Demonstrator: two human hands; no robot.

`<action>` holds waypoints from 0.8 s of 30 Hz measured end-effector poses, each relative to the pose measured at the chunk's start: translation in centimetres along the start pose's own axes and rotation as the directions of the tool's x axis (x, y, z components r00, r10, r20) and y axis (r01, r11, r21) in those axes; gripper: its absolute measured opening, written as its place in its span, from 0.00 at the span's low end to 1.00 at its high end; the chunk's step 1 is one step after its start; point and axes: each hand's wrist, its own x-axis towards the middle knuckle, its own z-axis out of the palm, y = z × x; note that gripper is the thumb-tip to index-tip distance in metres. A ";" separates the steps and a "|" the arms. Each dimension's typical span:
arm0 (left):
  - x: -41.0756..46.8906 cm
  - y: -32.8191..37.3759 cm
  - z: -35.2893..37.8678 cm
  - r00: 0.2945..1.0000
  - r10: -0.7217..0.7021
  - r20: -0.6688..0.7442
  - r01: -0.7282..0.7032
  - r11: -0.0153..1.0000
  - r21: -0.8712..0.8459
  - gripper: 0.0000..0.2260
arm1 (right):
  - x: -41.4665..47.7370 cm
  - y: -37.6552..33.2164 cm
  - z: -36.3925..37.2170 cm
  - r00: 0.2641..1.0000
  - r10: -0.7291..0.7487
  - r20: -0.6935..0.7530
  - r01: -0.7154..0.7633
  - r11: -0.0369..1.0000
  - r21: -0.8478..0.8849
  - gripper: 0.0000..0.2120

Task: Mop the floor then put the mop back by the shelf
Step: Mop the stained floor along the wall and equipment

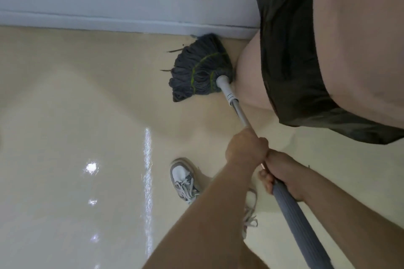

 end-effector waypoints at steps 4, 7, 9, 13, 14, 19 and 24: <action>-0.7 -3.4 -0.5 0.999 -0.029 -0.019 0.031 0.994 0.102 0.15 | 0.8 3.3 2.8 0.997 -0.036 0.074 0.035 0.999 0.015 0.15; -2.1 -5.9 0.5 0.998 -0.017 -0.058 0.025 0.992 0.124 0.10 | 1.5 6.5 4.5 0.992 -0.062 0.106 0.053 0.995 0.086 0.15; -3.2 -7.4 1.9 0.998 -0.002 -0.067 0.013 0.986 0.164 0.05 | 1.8 9.2 5.0 0.992 -0.066 0.106 0.049 0.987 0.152 0.16; -6.4 -10.3 7.7 0.997 0.066 -0.034 -0.054 0.956 0.287 0.06 | 2.5 16.5 3.6 0.992 -0.050 0.113 0.019 0.965 0.260 0.19; -7.5 -11.0 9.7 0.997 0.074 -0.010 -0.067 0.948 0.310 0.07 | 2.7 18.8 3.0 0.994 -0.035 0.103 0.006 0.963 0.269 0.19; -12.9 -13.6 19.4 0.984 0.050 0.171 -0.120 0.896 0.428 0.11 | 2.3 30.3 -1.0 0.997 0.012 0.076 -0.039 0.931 0.364 0.15; -17.9 -14.2 27.1 0.935 -0.047 0.352 -0.171 0.809 0.563 0.07 | 0.2 39.0 -4.3 0.987 0.100 0.124 -0.154 0.801 0.579 0.15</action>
